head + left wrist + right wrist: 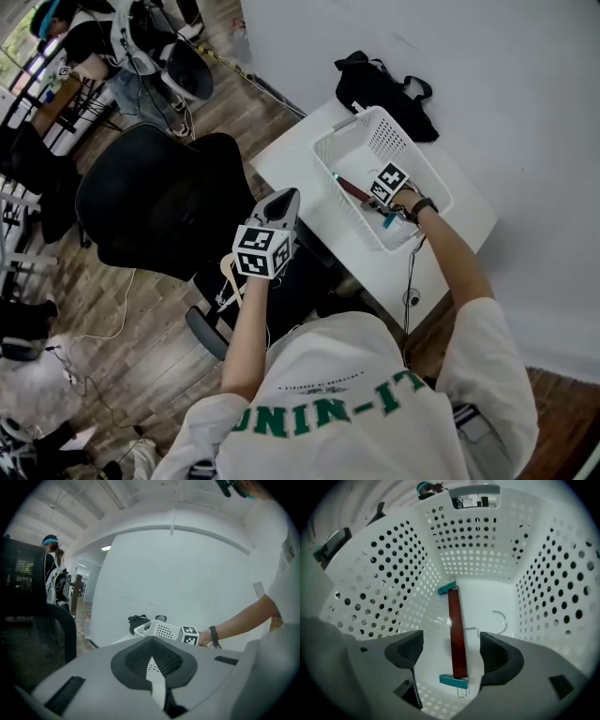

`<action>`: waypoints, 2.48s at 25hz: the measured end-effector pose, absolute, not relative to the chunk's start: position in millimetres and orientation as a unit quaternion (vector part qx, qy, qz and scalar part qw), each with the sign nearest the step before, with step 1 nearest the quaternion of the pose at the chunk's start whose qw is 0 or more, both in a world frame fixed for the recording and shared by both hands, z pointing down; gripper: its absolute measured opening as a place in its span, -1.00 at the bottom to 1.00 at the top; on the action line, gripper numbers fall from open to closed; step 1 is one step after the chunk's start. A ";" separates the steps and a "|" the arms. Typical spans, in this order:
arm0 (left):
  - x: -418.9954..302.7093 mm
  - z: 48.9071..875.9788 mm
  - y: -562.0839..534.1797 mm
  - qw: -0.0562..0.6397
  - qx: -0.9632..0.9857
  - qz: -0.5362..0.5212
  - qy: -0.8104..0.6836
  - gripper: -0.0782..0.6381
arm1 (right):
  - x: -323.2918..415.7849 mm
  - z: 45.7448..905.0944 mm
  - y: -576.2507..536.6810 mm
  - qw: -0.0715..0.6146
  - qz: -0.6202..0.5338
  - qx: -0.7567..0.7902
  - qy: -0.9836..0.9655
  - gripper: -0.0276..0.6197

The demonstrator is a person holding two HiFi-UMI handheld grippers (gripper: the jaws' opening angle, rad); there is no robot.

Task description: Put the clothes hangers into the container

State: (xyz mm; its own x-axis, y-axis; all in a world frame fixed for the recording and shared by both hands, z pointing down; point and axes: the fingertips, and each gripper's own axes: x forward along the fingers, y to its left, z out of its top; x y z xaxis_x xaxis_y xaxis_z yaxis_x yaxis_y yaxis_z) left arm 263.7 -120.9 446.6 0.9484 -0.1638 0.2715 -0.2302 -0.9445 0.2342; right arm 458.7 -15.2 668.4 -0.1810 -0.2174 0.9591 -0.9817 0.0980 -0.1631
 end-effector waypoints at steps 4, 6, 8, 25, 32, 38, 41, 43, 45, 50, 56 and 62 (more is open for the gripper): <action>253.7 446.6 -114.6 0.129 0.978 0.126 -0.104 -0.77 | 460.4 633.6 -21.6 0.407 0.429 0.513 -0.623 0.27; 244.0 444.5 -112.3 0.128 0.978 0.123 -0.107 -0.77 | 456.3 615.7 -22.1 0.408 0.410 0.523 -0.627 0.27; 232.5 441.8 -111.1 0.130 0.978 0.118 -0.111 -0.77 | 451.2 596.8 -23.8 0.405 0.389 0.533 -0.632 0.26; 144.0 409.3 -111.6 0.120 0.977 0.071 -0.163 -0.77 | 349.5 452.3 -49.6 0.393 0.218 0.536 -0.715 0.16; 84.3 417.7 -119.0 0.129 0.965 0.070 -0.218 -0.77 | 251.0 451.7 -84.5 0.401 0.190 0.461 -0.769 0.16; 17.8 439.9 -130.1 0.153 0.944 0.075 -0.283 -0.77 | 170.5 474.9 -111.0 0.365 0.217 0.405 -0.810 0.16; -19.2 457.0 -137.0 0.173 0.928 0.076 -0.322 -0.77 | 135.5 496.4 -122.5 0.347 0.238 0.384 -0.822 0.15; -40.4 466.9 -137.4 0.185 0.918 0.076 -0.343 -0.77 | 112.0 514.7 -125.1 0.343 0.251 0.366 -0.828 0.13; -57.7 476.9 -135.2 0.190 0.910 0.077 -0.360 -0.77 | 89.2 536.4 -124.0 0.340 0.268 0.347 -0.832 0.13; -95.5 513.8 -140.6 0.210 0.887 0.090 -0.401 -0.77 | 35.5 597.3 -124.7 0.325 0.309 0.319 -0.835 0.13; -122.9 573.5 -144.6 0.224 0.867 0.128 -0.427 -0.77 | -21.7 686.8 -120.3 0.298 0.379 0.301 -0.823 0.11; -141.6 643.6 -162.7 0.237 0.852 0.133 -0.448 -0.77 | -61.4 791.8 -139.1 0.290 0.430 0.300 -0.800 0.10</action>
State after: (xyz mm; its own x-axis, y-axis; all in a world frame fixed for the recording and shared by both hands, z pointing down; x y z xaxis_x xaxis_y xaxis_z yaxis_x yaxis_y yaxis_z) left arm -141.6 -162.7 643.6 0.5633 -0.6998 0.4392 -0.8261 -0.4865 0.2844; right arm -61.4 -139.1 791.8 -0.6508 -0.2313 0.7231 -0.7307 0.4495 -0.5139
